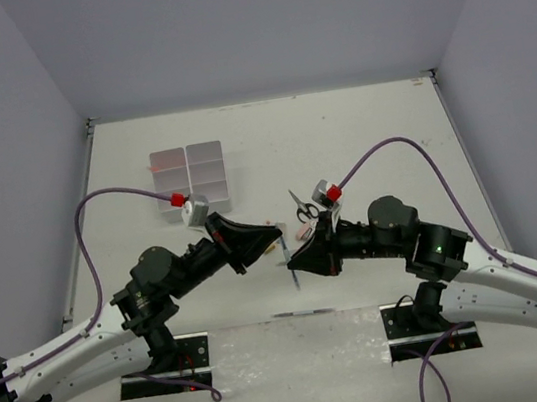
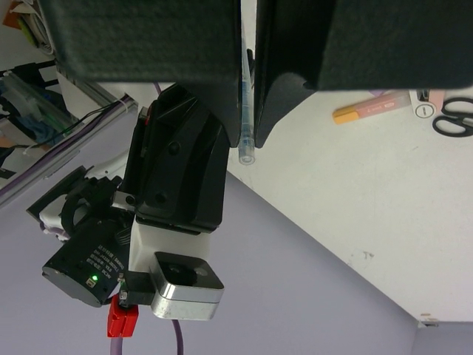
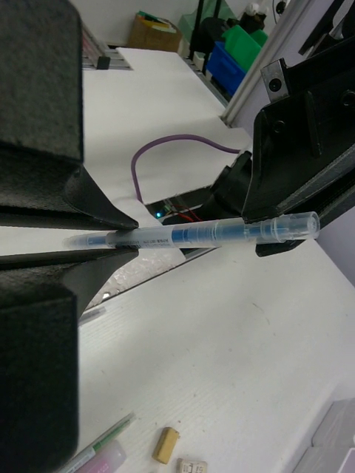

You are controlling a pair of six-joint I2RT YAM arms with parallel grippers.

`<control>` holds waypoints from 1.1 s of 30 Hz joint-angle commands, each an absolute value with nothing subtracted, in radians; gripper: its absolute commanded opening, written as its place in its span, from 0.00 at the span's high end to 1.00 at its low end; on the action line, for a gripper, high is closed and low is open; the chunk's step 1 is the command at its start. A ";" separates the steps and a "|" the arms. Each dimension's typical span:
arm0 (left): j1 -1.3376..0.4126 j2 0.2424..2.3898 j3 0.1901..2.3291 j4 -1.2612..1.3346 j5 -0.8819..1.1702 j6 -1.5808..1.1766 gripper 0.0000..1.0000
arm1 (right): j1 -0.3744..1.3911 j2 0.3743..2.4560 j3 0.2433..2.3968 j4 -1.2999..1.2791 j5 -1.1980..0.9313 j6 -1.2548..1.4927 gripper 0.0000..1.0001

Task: Sort the stationery into containers
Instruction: Close the pen cap on the pen.

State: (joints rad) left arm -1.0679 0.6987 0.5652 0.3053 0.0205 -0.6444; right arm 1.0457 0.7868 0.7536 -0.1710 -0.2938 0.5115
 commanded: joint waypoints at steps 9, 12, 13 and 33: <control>-1.069 0.716 0.591 0.257 -0.033 -0.624 0.92 | 1.046 0.730 0.757 -0.038 -0.266 0.515 1.00; -1.069 0.736 0.606 0.259 -0.051 -0.636 0.85 | 1.045 0.744 0.759 -0.035 -0.279 0.515 1.00; -1.069 0.747 0.623 0.249 -0.061 -0.638 0.81 | 1.045 0.746 0.759 -0.035 -0.281 0.515 1.00; -1.069 0.763 0.655 0.272 -0.005 -0.655 0.70 | 1.045 0.751 0.783 -0.045 -0.238 0.534 1.00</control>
State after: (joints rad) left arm -1.0691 0.7673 0.6323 0.2629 -0.0255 -0.6537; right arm 1.0424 0.7525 0.7460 -0.1076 -0.2718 0.5148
